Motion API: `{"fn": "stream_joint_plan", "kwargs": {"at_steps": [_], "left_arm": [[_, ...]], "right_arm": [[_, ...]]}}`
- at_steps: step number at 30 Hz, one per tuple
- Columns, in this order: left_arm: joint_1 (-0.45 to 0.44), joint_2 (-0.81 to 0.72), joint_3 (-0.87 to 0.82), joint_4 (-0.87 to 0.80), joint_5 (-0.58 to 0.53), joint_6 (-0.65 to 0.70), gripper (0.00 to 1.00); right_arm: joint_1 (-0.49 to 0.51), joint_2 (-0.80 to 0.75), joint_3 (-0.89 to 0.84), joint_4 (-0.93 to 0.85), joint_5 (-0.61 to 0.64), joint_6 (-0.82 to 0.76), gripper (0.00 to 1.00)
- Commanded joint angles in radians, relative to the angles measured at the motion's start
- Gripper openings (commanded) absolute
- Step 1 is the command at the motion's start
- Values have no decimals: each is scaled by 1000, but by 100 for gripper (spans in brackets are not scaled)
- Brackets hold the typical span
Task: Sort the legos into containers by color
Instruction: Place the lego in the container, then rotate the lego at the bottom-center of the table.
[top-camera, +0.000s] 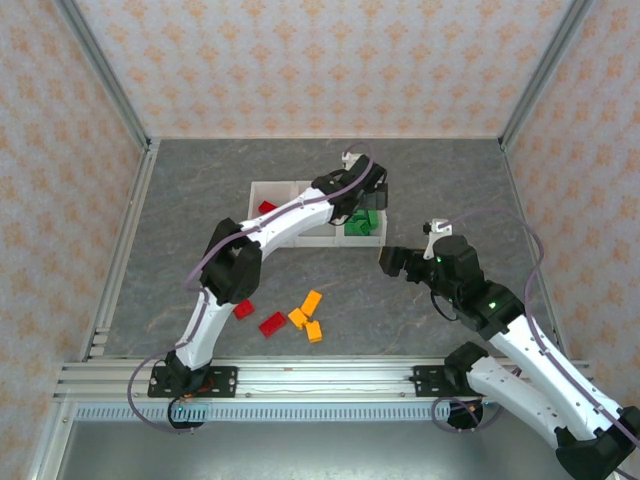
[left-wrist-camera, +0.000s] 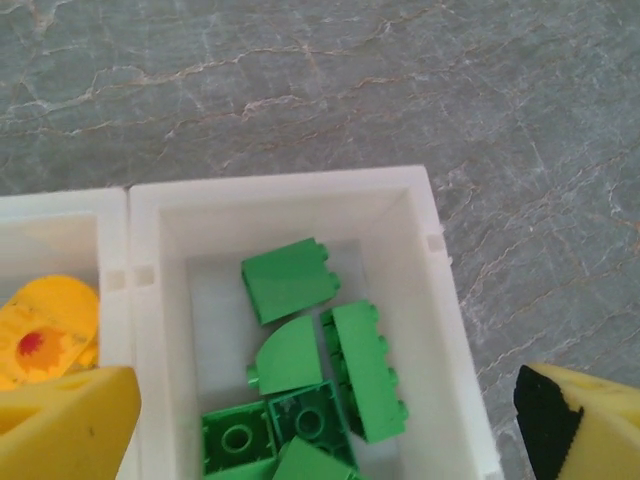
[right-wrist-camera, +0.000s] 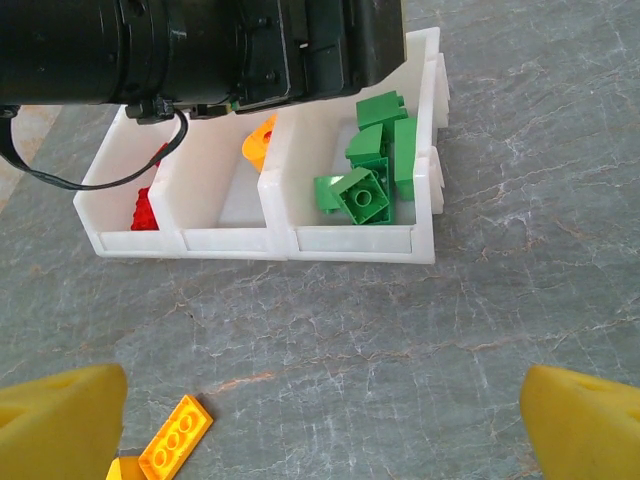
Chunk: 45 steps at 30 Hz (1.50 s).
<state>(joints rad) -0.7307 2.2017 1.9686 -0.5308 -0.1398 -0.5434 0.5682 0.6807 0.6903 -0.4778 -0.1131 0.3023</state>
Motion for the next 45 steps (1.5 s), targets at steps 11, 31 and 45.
{"fn": "stream_joint_plan", "kwargs": {"at_steps": [11,31,45], "left_arm": [[-32,-535,-647,89,-6,-110,98],[-500,-849,-1097,-48,87,-692,90],[-546,-727,-1172,-39,101,-821,82]], "right_arm": [[-2,23,-7,4,17,-6,100],[-2,36,-8,-5,76,16,100],[-2,38,-11,-4,80,20,100]]}}
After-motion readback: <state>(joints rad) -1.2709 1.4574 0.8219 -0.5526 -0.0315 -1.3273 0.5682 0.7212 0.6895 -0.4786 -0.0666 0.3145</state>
